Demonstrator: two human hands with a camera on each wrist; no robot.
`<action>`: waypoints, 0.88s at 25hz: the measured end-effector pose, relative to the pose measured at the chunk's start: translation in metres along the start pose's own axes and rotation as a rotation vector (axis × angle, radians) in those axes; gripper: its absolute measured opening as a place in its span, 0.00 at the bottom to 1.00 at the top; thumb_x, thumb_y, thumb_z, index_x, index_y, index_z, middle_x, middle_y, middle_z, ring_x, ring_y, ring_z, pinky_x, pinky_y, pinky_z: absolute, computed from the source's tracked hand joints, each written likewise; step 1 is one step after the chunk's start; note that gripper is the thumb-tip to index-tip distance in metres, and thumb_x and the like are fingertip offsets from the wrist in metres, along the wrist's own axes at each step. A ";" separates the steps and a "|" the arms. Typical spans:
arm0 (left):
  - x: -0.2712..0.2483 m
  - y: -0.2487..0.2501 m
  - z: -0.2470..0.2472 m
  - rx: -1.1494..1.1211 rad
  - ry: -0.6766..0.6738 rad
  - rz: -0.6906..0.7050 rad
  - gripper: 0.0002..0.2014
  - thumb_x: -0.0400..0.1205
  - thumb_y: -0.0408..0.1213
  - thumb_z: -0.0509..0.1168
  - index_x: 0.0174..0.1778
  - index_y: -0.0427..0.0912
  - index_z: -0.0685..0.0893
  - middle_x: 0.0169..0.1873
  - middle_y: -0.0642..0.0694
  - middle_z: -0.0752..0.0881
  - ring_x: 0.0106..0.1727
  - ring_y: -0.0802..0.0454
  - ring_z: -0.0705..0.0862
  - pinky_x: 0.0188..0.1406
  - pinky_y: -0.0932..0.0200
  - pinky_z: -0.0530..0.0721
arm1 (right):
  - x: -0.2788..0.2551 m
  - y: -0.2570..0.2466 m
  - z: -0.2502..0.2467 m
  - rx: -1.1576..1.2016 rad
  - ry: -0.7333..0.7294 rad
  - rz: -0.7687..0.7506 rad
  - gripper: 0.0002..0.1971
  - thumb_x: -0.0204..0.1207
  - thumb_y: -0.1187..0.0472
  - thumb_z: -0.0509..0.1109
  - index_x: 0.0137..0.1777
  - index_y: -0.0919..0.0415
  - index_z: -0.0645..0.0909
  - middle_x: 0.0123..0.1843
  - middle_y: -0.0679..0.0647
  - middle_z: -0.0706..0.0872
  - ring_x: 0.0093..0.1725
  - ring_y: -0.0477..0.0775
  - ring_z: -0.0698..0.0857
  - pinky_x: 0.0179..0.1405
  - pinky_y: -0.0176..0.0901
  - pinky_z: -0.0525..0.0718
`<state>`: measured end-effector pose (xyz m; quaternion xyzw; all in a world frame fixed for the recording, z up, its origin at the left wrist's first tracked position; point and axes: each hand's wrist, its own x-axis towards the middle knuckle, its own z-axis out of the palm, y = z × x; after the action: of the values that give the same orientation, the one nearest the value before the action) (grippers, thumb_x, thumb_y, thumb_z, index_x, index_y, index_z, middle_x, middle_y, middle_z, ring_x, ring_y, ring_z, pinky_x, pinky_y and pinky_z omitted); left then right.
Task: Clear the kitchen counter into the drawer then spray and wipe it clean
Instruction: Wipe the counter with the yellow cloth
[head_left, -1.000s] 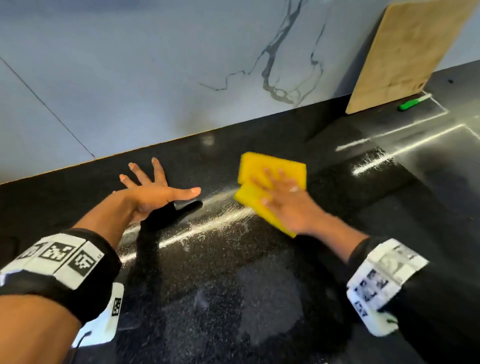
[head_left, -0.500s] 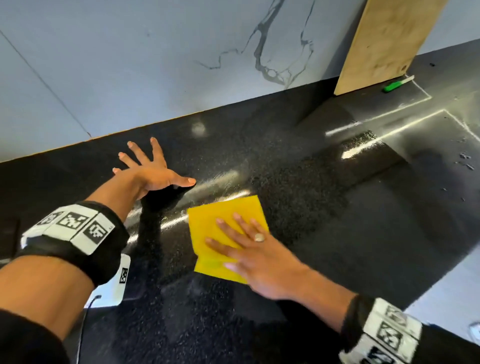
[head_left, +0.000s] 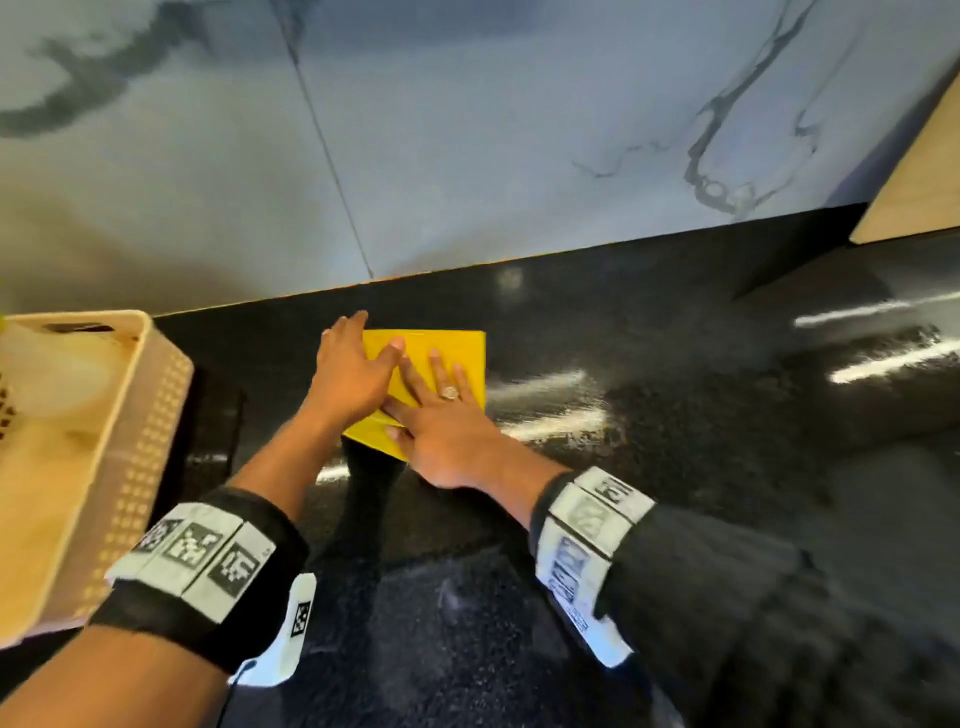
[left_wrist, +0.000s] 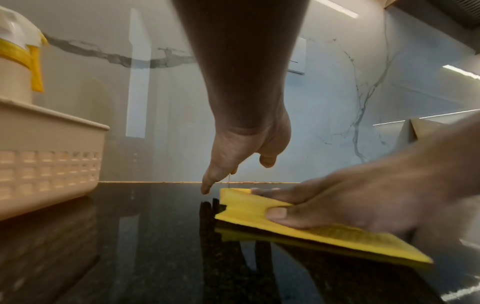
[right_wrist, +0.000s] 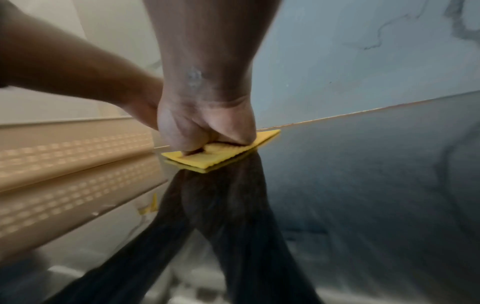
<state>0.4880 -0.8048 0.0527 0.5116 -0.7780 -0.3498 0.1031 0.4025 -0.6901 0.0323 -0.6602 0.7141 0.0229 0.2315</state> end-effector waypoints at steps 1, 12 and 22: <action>-0.001 -0.001 -0.004 -0.014 0.002 0.000 0.32 0.86 0.47 0.61 0.83 0.36 0.61 0.82 0.34 0.62 0.84 0.39 0.57 0.83 0.41 0.57 | 0.014 -0.002 -0.011 -0.008 0.000 -0.080 0.27 0.89 0.46 0.48 0.87 0.42 0.49 0.88 0.53 0.34 0.85 0.65 0.30 0.82 0.63 0.31; 0.006 0.105 0.091 0.188 -0.268 0.264 0.42 0.82 0.51 0.68 0.86 0.45 0.51 0.86 0.40 0.49 0.86 0.41 0.46 0.84 0.39 0.52 | -0.052 0.272 -0.060 0.137 0.264 0.660 0.27 0.90 0.45 0.44 0.87 0.44 0.44 0.89 0.55 0.41 0.87 0.68 0.43 0.84 0.65 0.45; -0.052 0.118 0.132 0.330 -0.304 0.243 0.39 0.83 0.58 0.61 0.86 0.52 0.50 0.86 0.42 0.44 0.85 0.36 0.38 0.82 0.36 0.43 | -0.182 0.099 0.058 0.058 0.260 0.307 0.28 0.87 0.47 0.45 0.87 0.45 0.48 0.87 0.57 0.37 0.85 0.71 0.38 0.82 0.67 0.38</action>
<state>0.3582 -0.6745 0.0426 0.3659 -0.8869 -0.2760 -0.0585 0.3291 -0.4885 0.0194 -0.5338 0.8307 -0.0481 0.1503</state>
